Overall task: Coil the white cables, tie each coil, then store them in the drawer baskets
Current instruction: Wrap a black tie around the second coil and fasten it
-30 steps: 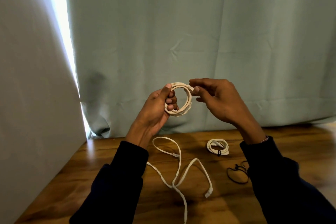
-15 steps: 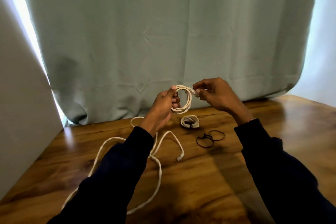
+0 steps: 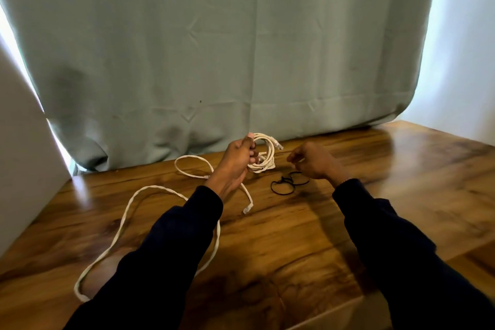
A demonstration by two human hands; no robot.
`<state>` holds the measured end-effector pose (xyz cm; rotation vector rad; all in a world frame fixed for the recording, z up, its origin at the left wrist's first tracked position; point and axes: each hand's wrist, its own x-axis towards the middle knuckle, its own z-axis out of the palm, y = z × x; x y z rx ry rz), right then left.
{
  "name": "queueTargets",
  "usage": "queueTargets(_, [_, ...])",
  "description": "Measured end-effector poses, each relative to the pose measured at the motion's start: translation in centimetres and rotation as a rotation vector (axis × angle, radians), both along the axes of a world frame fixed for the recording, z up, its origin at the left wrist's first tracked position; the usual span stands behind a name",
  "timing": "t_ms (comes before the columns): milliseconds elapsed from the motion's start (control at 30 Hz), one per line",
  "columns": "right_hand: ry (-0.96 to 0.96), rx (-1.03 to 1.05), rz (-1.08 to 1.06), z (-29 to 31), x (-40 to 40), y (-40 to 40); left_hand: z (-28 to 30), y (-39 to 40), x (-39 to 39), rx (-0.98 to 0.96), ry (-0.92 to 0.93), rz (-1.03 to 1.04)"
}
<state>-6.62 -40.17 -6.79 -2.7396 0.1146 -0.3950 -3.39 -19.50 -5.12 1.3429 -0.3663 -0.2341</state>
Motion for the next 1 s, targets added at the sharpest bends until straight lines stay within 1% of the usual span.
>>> queueTargets(133, [0.116, -0.218, 0.056, -1.4, 1.8, -0.2, -0.1, 0.2, 0.0, 0.010, 0.002, -0.007])
queueTargets(233, [0.194, -0.308, 0.101, -1.5, 2.7, -0.1, 0.0, 0.5, 0.1, 0.010, -0.001, -0.010])
queueTargets(333, [0.192, -0.372, 0.120, -1.6, 2.9, -0.3, 0.2, 0.9, 0.1, -0.008, 0.005, -0.026])
queueTargets(467, [0.169, -0.375, 0.145, -1.2, 2.8, -1.2, 0.5, 1.2, 0.5, -0.034, 0.008, -0.034])
queueTargets(600, [0.097, -0.303, 0.183, 0.2, 2.8, -2.3, 0.6, 1.6, 1.1, -0.050, 0.004, -0.016])
queueTargets(700, [0.083, -0.297, 0.225, 2.2, 2.7, -2.5, 1.0, 1.8, 1.3, -0.068, 0.005, 0.003])
queueTargets(833, [0.002, -0.273, 0.264, 5.1, 2.4, -2.1, 1.5, 2.1, 1.7, -0.097, -0.007, 0.027])
queueTargets(1000, [-0.092, -0.169, 0.333, 8.6, 1.2, -0.5, 2.2, 2.8, 2.1, -0.125, -0.011, 0.063])
